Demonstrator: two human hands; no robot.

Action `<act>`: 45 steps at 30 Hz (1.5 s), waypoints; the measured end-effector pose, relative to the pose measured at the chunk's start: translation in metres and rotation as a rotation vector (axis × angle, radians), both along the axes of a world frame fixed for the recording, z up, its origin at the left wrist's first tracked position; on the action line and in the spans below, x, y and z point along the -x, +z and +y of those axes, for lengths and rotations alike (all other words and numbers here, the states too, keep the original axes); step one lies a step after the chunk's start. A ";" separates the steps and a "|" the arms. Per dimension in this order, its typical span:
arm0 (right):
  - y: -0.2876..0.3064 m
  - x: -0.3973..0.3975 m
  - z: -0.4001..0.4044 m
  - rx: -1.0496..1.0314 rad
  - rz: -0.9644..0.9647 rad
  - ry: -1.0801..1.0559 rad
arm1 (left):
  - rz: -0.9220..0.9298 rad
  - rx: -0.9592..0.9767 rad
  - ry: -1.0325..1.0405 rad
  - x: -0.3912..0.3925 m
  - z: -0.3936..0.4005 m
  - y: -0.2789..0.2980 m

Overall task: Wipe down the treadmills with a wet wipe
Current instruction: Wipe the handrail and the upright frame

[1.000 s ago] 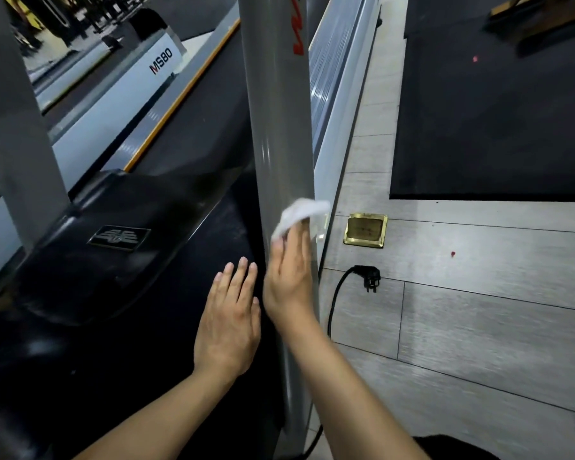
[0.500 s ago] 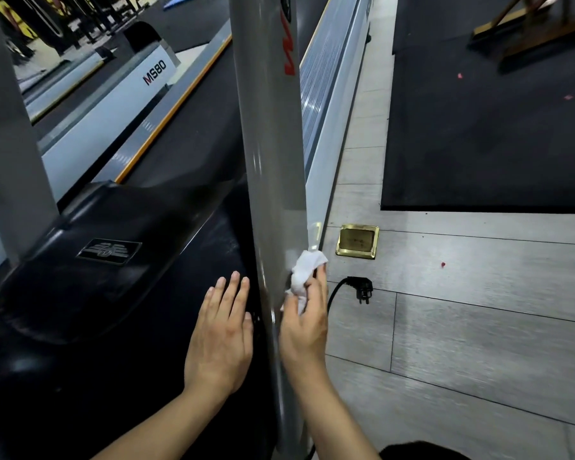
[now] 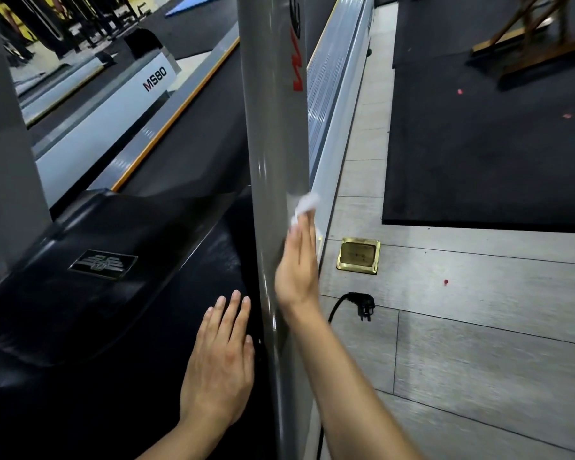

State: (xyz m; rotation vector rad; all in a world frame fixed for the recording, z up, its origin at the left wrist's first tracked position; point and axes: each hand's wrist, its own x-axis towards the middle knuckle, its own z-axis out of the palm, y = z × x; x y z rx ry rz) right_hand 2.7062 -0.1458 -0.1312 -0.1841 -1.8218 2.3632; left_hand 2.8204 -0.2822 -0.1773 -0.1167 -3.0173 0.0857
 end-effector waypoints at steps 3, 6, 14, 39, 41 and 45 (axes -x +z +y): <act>0.021 0.064 0.017 0.111 0.045 0.030 | -0.001 0.004 0.010 -0.001 0.000 0.001; 0.003 0.074 0.028 0.184 -0.062 0.056 | -0.012 0.002 0.020 -0.002 0.001 0.001; -0.097 -0.062 0.007 -0.021 -0.484 0.060 | -0.009 0.004 0.016 -0.001 0.001 0.001; 0.031 0.073 0.144 -0.615 0.104 0.536 | 0.201 -0.074 0.090 0.013 0.138 0.057; 0.027 0.092 0.165 -0.710 0.157 0.569 | 0.178 -0.027 0.112 0.031 0.161 0.057; 0.025 0.119 0.214 -0.820 0.187 0.604 | 0.033 0.025 0.200 0.067 0.194 0.061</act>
